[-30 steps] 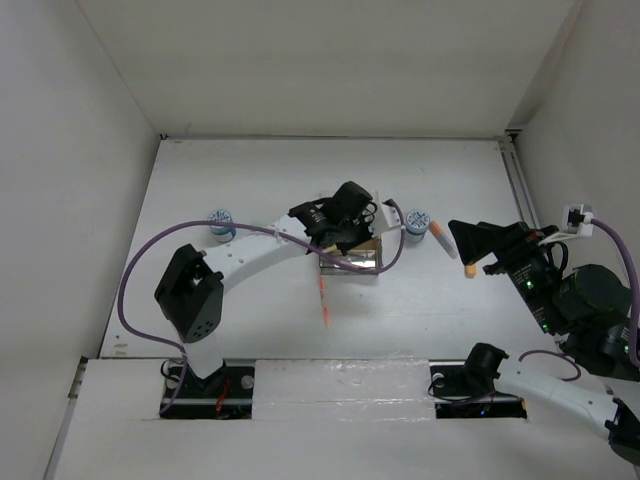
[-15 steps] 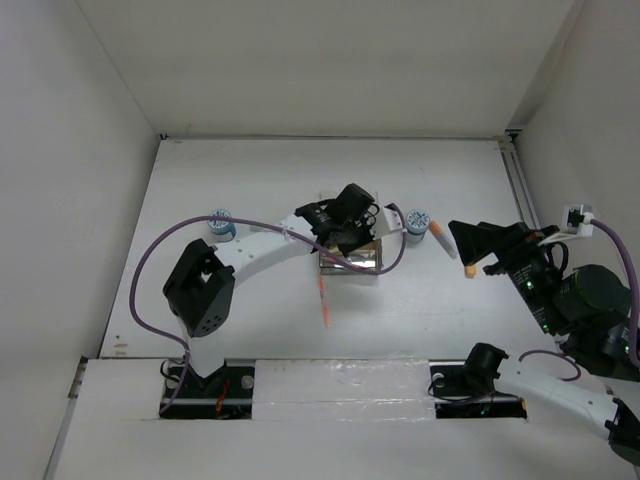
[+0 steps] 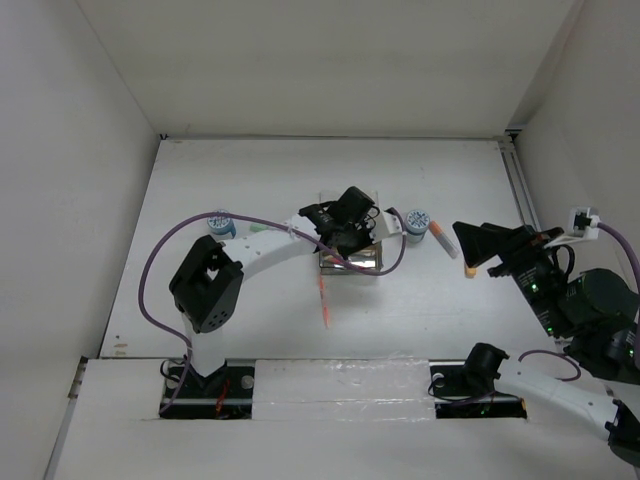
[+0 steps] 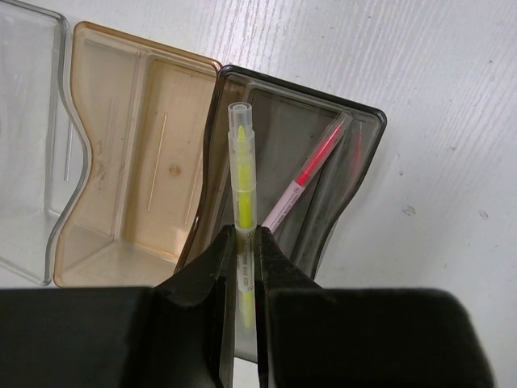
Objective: Sort the stationery into containers
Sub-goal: Place the stationery into the container
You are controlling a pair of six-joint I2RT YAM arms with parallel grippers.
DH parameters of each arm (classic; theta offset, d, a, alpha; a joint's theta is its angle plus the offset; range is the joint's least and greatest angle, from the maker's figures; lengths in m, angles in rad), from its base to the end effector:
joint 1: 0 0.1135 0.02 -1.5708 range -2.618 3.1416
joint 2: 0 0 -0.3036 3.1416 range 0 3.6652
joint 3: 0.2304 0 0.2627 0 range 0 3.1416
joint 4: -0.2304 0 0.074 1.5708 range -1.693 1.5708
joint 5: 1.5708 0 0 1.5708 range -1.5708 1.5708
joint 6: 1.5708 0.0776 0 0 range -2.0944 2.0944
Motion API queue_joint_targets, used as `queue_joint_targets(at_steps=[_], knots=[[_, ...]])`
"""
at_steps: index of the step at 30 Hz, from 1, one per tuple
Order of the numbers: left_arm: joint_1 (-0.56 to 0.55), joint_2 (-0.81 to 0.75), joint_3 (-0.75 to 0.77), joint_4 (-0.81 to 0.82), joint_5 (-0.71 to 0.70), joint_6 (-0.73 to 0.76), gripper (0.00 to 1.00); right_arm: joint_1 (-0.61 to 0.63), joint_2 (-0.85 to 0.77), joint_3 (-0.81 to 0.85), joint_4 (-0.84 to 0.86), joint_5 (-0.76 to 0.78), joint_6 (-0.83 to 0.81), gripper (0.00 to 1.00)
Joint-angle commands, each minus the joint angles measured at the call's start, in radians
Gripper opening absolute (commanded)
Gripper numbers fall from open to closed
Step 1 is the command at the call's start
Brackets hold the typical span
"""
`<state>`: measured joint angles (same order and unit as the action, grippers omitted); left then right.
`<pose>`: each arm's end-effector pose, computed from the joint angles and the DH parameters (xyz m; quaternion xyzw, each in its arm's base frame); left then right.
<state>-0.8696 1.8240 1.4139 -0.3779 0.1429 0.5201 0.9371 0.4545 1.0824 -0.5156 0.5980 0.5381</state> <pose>0.2889 -0.3593 0.2536 0.6113 0.6908 -0.1311 0.3632 0.0685 0.0194 0.4611 0.0891 0.6676 0.3340 0.6594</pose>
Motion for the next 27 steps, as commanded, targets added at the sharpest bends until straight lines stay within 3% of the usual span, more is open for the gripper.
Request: queue_joint_targets(at_steps=[1, 13, 14, 15, 16, 23, 26, 27], knots=[[0.003, -0.017, -0.012, -0.009, 0.029, -0.008, 0.03, 0.002, -0.016, -0.004, 0.022, 0.002, -0.015, 1.0], [0.003, -0.026, 0.007, -0.027, 0.038, -0.037, 0.18, 0.002, -0.016, -0.013, 0.031, -0.007, -0.015, 1.0], [0.003, -0.026, 0.007, -0.027, 0.038, -0.037, 0.29, 0.002, -0.016, -0.013, 0.031, -0.007, -0.015, 1.0], [0.003, -0.026, 0.016, -0.027, 0.038, -0.046, 0.72, 0.002, -0.016, -0.013, 0.031, -0.007, -0.015, 1.0], [0.003, -0.035, 0.016, -0.027, 0.038, -0.046, 1.0, 0.002, -0.016, -0.013, 0.031, -0.007, -0.015, 1.0], [0.003, -0.171, 0.024, 0.04, 0.011, -0.095, 1.0, 0.002, -0.007, -0.013, 0.031, -0.007, -0.024, 1.0], [0.003, -0.245, 0.004, 0.129, -0.096, -0.153, 1.0, 0.002, -0.007, -0.013, 0.031, -0.007, -0.024, 1.0], [0.003, -0.288, 0.003, 0.178, -0.208, -0.184, 1.0, 0.002, -0.007, -0.013, 0.031, -0.007, -0.024, 1.0]])
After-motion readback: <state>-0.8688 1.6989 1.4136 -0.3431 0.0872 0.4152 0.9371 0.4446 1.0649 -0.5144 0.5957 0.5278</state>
